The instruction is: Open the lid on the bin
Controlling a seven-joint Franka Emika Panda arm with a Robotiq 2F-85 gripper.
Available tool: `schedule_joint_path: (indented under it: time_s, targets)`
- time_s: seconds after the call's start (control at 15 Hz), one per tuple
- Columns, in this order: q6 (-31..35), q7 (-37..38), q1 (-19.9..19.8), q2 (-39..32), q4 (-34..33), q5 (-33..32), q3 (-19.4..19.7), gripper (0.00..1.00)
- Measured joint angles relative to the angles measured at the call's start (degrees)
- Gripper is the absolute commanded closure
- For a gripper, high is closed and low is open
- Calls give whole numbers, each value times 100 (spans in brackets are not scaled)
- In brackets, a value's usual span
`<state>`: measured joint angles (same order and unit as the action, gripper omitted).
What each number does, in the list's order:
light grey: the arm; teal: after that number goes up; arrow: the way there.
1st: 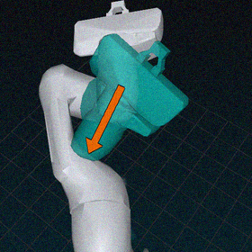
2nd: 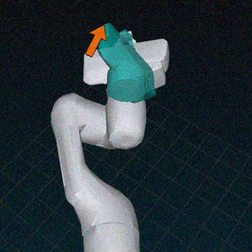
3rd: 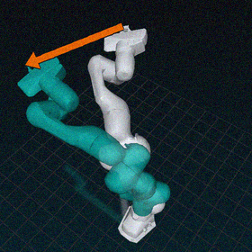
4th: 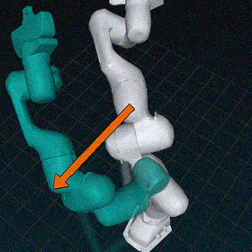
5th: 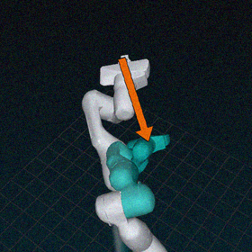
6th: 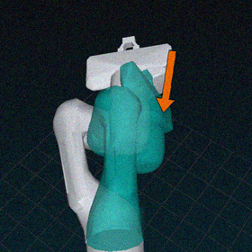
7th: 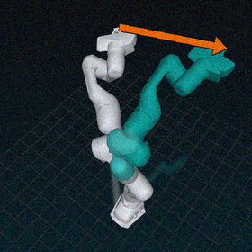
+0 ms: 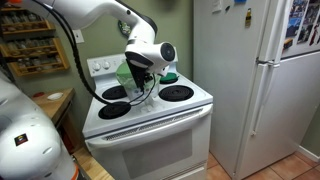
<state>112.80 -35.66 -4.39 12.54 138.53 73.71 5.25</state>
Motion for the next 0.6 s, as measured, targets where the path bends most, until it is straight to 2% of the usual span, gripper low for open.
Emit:
schedule_joint_path:
  time_s: [0.6]
  targets:
    - [-375, -166, -2, -96, -47, 104, 4, 0]
